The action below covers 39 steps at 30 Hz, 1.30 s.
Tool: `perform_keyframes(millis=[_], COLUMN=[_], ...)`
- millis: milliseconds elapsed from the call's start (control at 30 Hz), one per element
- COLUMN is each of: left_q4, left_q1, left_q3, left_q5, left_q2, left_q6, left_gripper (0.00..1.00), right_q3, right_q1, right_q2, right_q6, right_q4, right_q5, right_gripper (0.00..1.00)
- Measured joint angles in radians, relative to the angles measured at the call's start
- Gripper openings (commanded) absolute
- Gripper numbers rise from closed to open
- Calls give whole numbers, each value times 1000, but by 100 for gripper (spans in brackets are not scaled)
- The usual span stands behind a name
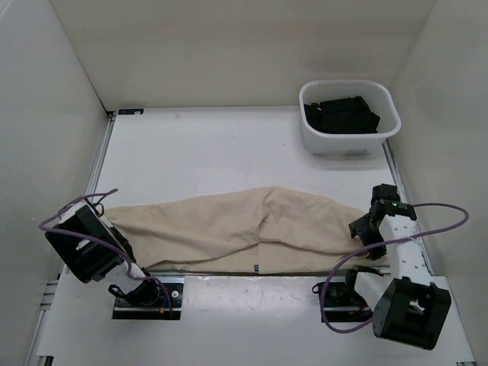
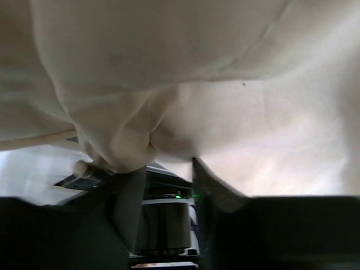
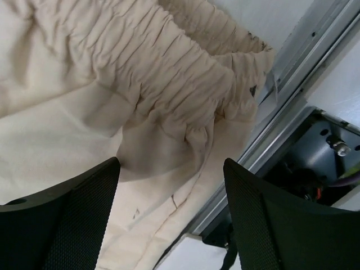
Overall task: Fold and stack the trousers
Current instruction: Fold the trousers
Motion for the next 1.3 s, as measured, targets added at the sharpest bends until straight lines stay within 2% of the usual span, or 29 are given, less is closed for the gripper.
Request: perform_keyframes(millis=[133, 233, 267, 300, 333, 367, 500, 567, 700, 933, 1033, 1067, 1200, 1300], left_q4=[2, 1, -2, -8, -14, -17, -27, -30, -29, 11, -16, -42, -110, -120], left_q1=[0, 3, 3, 3, 5, 6, 22, 38, 97, 177, 180, 181, 177, 159], left_q3=[-2, -2, 0, 6, 13, 23, 62, 76, 132, 367, 402, 402, 330, 183], left_q5=[3, 1, -2, -4, -7, -10, -32, -54, -118, -187, -172, -157, -93, -77], left_q2=[0, -1, -2, -3, -5, -7, -14, -21, -23, -1, 16, 24, 25, 1], left_q6=[1, 2, 2, 2, 1, 2, 2, 2, 2, 3, 3, 3, 4, 3], left_gripper=[25, 24, 22, 16, 14, 14, 14, 14, 14, 14, 43, 58, 72, 78], right_q3=[-45, -49, -49, -49, -49, -50, -54, -55, -55, -53, -48, -48, -48, -48], right_q1=[-13, -14, -14, -14, -14, -14, -14, -14, -31, -116, -119, -119, -119, -119], right_q2=[68, 141, 162, 178, 192, 200, 202, 202, 187, 76, 73, 73, 73, 73], right_q6=[-6, -19, -24, -29, -33, -38, -50, -55, -71, -101, -110, -113, -121, -122], right_q4=[72, 130, 144, 155, 165, 173, 189, 189, 174, 118, 107, 105, 102, 102], right_q5=[-5, -5, -5, -6, -5, -5, -5, -1, 18, 38, 37, 37, 37, 37], right_gripper=[64, 52, 43, 38, 33, 22, 6, 1, 0, 0, 0, 0, 0, 0])
